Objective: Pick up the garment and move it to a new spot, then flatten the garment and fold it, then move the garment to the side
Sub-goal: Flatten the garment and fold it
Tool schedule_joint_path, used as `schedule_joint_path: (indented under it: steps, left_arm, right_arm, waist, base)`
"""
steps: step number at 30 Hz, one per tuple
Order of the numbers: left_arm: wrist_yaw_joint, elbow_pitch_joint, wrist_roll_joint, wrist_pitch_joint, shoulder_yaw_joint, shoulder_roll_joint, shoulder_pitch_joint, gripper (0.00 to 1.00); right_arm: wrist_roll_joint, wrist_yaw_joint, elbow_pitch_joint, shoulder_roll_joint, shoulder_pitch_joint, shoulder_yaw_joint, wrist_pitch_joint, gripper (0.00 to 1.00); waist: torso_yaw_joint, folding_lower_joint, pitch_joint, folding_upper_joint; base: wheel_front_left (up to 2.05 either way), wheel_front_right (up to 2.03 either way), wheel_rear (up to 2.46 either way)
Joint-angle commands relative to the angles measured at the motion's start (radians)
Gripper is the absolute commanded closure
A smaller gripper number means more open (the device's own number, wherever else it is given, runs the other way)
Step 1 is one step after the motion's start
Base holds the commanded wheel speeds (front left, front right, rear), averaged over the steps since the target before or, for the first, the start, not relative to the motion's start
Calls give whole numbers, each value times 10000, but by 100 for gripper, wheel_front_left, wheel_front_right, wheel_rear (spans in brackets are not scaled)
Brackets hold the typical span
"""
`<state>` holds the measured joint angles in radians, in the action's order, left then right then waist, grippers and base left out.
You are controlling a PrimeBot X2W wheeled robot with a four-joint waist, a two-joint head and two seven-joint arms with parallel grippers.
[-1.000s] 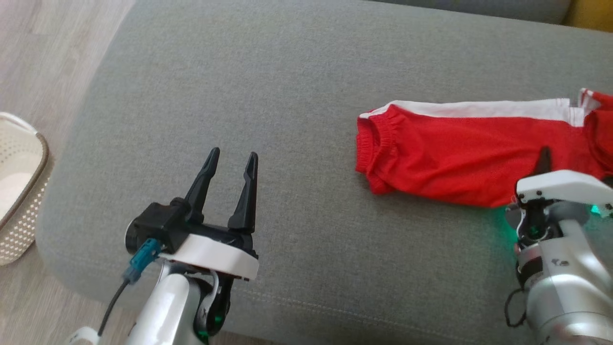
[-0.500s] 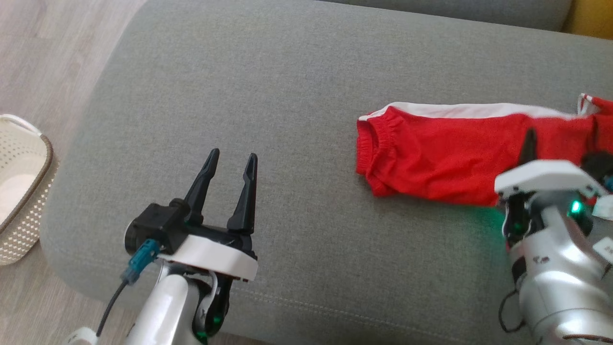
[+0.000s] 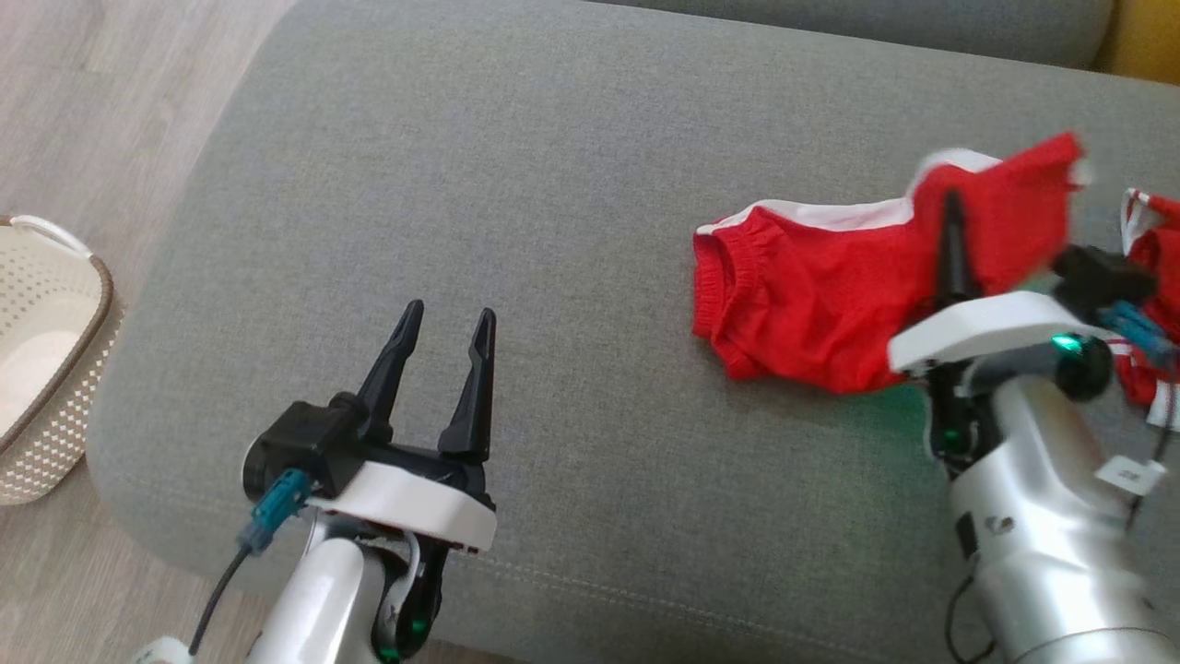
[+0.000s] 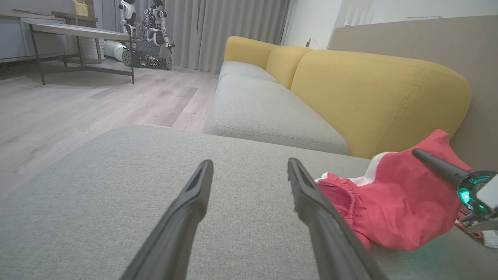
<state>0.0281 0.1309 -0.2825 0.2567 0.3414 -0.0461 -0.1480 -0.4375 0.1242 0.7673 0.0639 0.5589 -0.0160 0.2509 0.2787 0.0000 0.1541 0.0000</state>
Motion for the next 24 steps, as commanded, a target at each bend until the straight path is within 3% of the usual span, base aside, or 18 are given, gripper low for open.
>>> schedule_joint_path:
  steps: [1, 6, 10, 18, 19, 20, 24]
  left_arm:
    - [57, -308, 81, 51, -313, -41, -249, 0]
    - [48, -311, 87, 51, -303, -41, -252, 0]
    - [54, -301, 92, 51, -300, -41, -236, 0]
    - [46, -313, 64, 51, -299, -41, -234, 0]
    - [45, -311, 55, 51, -297, -41, -237, 0]
    - [40, -312, 45, 51, -296, -41, -242, 0]
    - [-1, -310, -26, 51, -280, -41, -259, 0]
  right_arm:
    - [133, 65, -488, -137, 124, -495, 107, 100]
    - [651, 65, -743, -137, -58, -1870, 108, 100]
    - [1645, 65, -230, -136, -5, -2848, -147, 100]
    - [3528, 65, 787, -45, 469, -3907, -448, 100]
    - [4075, 65, 903, -50, 623, -3999, -380, 58]
    - [4321, 65, 932, -54, 683, -3998, -335, 0]
    - [5414, 65, 968, -72, 823, -4188, -210, 0]
  waist:
    - [17, 0, -11, 0]
    - [80, 0, -28, 0]
    - [144, 0, -48, 0]
    - [298, 0, 20, 0]
    - [338, 0, 59, 0]
    - [361, 0, 82, 0]
    - [436, 0, 153, 0]
  base:
    - [0, 0, 0]
    - [0, 0, 0]
    - [0, 0, 0]
    - [0, 0, 0]
    - [0, 0, 0]
    - [0, 0, 0]
    - [0, 0, 0]
